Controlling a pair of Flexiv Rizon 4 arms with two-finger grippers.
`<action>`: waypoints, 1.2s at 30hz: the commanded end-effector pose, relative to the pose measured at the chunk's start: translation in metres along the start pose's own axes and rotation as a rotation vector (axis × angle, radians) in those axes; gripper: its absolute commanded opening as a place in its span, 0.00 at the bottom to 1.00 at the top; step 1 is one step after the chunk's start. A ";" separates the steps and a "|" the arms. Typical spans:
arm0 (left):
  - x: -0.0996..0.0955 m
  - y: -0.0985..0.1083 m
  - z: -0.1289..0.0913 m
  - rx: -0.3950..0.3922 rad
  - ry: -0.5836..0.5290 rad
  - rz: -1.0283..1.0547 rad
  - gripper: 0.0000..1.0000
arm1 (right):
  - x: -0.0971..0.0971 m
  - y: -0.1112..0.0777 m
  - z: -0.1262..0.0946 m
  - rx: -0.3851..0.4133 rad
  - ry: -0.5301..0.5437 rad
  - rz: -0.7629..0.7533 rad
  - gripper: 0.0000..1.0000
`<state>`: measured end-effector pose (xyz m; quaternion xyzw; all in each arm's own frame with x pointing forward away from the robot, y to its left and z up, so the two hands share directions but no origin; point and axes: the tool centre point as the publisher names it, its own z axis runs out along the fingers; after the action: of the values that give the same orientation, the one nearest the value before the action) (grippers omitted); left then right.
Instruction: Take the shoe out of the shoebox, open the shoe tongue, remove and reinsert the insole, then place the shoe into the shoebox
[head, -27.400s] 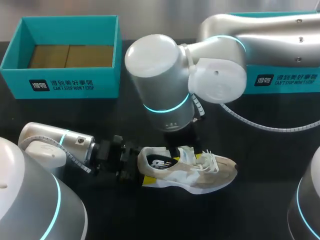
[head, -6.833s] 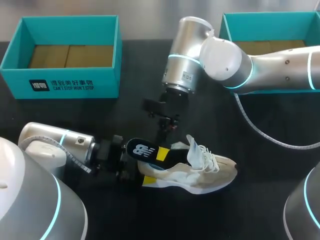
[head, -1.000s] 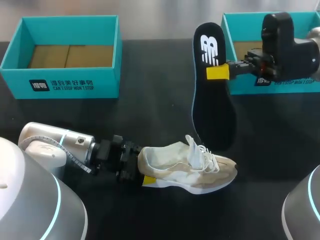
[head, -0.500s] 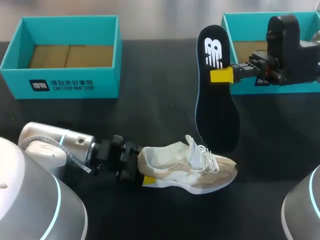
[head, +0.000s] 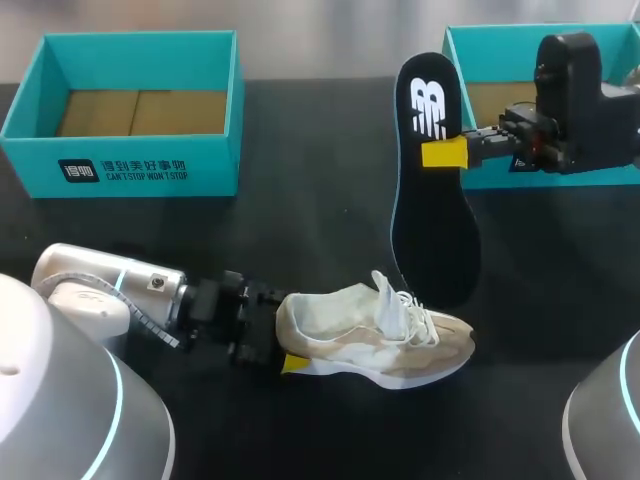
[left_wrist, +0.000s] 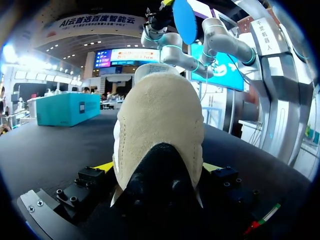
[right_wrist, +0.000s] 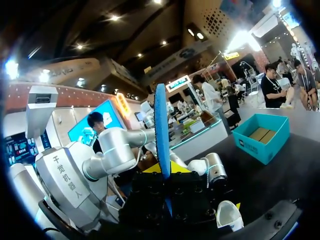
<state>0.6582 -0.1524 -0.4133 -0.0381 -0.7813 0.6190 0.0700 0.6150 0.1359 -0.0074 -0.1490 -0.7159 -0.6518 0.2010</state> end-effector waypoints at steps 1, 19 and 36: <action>0.006 -0.009 -0.009 -0.051 -0.021 -0.007 1.00 | -0.001 0.000 0.001 0.002 -0.001 0.002 0.00; 0.009 -0.010 -0.025 -0.412 0.000 -0.051 1.00 | -0.001 0.000 0.001 0.002 -0.001 0.002 0.00; 0.010 -0.016 -0.033 -0.473 0.052 -0.096 1.00 | -0.001 0.000 0.001 0.002 -0.001 0.002 0.00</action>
<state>0.6537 -0.1217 -0.3898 -0.0318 -0.9018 0.4170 0.1085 0.6146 0.1358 -0.0072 -0.1492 -0.7159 -0.6519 0.2008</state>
